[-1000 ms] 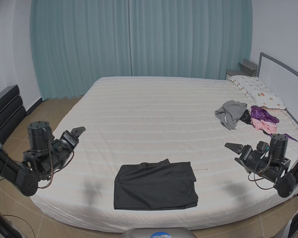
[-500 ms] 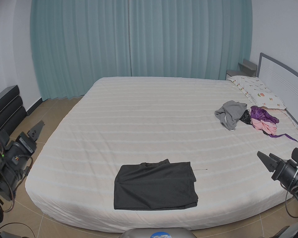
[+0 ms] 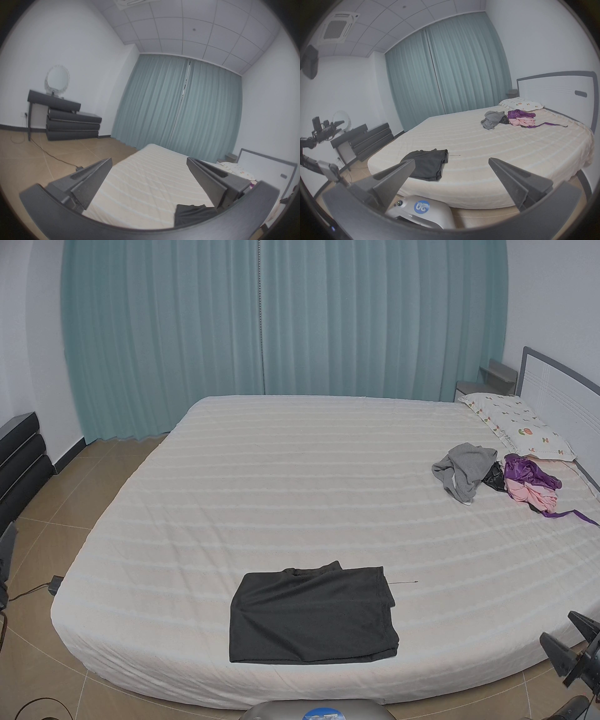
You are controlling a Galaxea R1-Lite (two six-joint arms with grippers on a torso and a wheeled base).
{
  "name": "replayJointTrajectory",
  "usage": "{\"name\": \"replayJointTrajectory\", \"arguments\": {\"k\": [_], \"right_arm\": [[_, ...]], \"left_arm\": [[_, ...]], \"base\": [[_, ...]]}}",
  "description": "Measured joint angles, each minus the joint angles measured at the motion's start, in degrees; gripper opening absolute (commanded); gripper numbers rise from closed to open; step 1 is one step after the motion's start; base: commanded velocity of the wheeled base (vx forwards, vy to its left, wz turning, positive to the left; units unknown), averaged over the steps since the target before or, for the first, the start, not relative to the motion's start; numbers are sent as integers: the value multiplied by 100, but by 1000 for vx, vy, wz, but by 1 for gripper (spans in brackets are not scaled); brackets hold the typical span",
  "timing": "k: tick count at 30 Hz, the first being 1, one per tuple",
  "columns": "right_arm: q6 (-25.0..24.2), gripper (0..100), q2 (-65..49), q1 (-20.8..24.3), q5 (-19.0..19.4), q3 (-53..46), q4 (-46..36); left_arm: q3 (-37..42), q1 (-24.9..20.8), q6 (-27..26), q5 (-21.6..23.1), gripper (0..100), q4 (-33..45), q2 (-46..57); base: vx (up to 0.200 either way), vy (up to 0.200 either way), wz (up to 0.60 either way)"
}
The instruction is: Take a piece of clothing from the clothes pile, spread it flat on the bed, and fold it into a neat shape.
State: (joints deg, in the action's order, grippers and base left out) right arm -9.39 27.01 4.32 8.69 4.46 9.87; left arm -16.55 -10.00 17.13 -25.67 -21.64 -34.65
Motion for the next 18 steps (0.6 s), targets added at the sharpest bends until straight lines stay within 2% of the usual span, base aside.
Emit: {"name": "replayJointTrajectory", "arguments": {"k": [4,8,15,18], "right_arm": [[250,100,-874,166,-87,313,-1008],[553,100,-1477,312,-257,545,-1408],[846,100,-1966,433,-1336,675,-1419],[925,100,-2058,447,-1504,588,-1113]], "left_arm": [[5,286,-475,-66,100,558,868],[5,791,-996,-115,100,1093,1726],[27,1214,-1325,-139,100,1507,2642],[99,1214,-1387,-76,100,1537,2854]], "base": [[0,0,0],[0,0,0],[0,0,0],[0,0,0]]}}
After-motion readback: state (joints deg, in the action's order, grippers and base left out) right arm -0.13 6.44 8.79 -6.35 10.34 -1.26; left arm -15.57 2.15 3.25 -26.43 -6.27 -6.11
